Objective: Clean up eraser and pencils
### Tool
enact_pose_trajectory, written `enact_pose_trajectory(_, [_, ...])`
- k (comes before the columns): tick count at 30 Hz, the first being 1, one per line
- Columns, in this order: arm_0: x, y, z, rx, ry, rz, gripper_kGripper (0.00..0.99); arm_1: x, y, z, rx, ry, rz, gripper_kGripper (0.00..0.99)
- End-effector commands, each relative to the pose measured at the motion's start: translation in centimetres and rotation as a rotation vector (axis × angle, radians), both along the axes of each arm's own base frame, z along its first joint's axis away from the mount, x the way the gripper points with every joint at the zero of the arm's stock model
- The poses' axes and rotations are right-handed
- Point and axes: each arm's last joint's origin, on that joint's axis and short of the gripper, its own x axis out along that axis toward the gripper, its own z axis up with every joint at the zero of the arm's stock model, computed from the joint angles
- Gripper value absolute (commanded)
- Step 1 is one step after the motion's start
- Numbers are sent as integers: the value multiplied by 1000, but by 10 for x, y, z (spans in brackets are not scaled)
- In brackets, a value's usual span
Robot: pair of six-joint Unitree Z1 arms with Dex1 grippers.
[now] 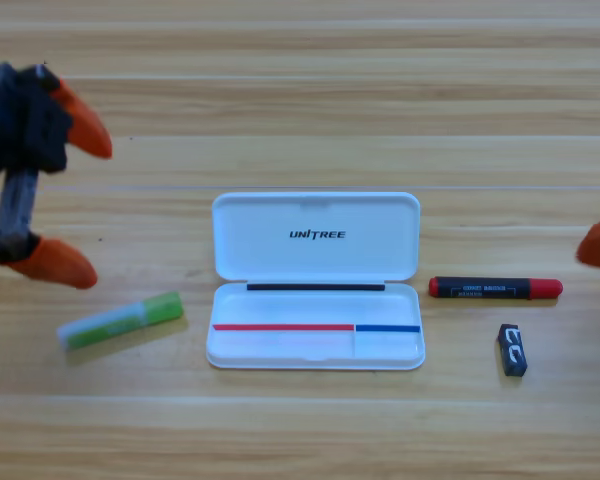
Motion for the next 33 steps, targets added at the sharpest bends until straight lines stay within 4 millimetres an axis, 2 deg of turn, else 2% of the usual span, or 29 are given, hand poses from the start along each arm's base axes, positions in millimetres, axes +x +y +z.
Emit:
enact_pose_trajectory(1, [42,3,-38,142,103,68,979,22,28,-46,-77,189,39,985])
enact_pose_trajectory(8, [81,-4,-89,224,255,118,974,50,54,-88,-113,366,-236,989])
enact_pose_trajectory(10, [86,-5,-98,245,276,125,971,59,58,-98,-120,393,-350,986])
enact_pose_trajectory(18, [113,-2,-129,283,321,183,960,83,73,-133,-159,467,-552,968])
enact_pose_trajectory(25, [125,5,-167,314,343,226,959,102,71,-160,-167,472,-667,951])
enact_pose_trajectory(29, [125,6,-185,322,355,236,957,106,69,-170,-166,488,-721,951])
enact_pose_trajectory(33, [125,6,-196,323,360,243,957,106,69,-175,-168,512,-743,942])
